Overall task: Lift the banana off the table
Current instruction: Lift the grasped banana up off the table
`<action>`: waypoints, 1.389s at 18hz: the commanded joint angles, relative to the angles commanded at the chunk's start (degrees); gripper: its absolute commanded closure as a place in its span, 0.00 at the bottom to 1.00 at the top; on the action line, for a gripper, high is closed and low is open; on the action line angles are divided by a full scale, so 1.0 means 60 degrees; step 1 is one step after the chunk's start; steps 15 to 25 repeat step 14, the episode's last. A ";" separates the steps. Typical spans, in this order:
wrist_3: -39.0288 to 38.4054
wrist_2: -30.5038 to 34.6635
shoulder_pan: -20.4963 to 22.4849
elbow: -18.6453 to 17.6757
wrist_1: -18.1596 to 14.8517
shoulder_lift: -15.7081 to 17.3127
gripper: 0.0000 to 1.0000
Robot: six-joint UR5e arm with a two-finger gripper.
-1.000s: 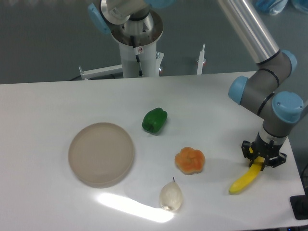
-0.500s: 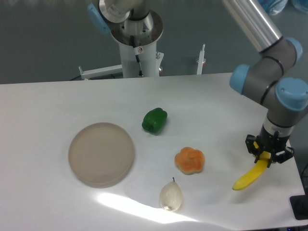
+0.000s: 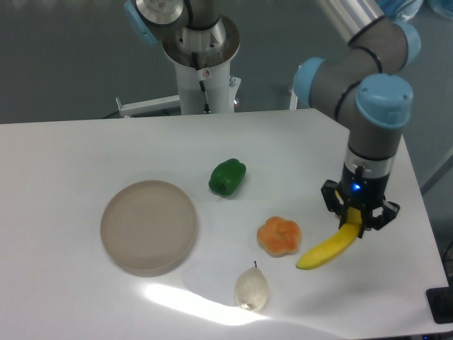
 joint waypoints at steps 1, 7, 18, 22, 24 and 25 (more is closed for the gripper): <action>-0.0015 0.0015 -0.0015 0.0029 0.0000 -0.0029 0.68; -0.0073 0.0556 -0.0205 0.0015 0.0088 -0.0058 0.68; -0.0073 0.0542 -0.0234 0.0059 0.0117 -0.0117 0.68; -0.0073 0.0542 -0.0234 0.0059 0.0117 -0.0117 0.68; -0.0073 0.0542 -0.0234 0.0059 0.0117 -0.0117 0.68; -0.0073 0.0542 -0.0234 0.0059 0.0117 -0.0117 0.68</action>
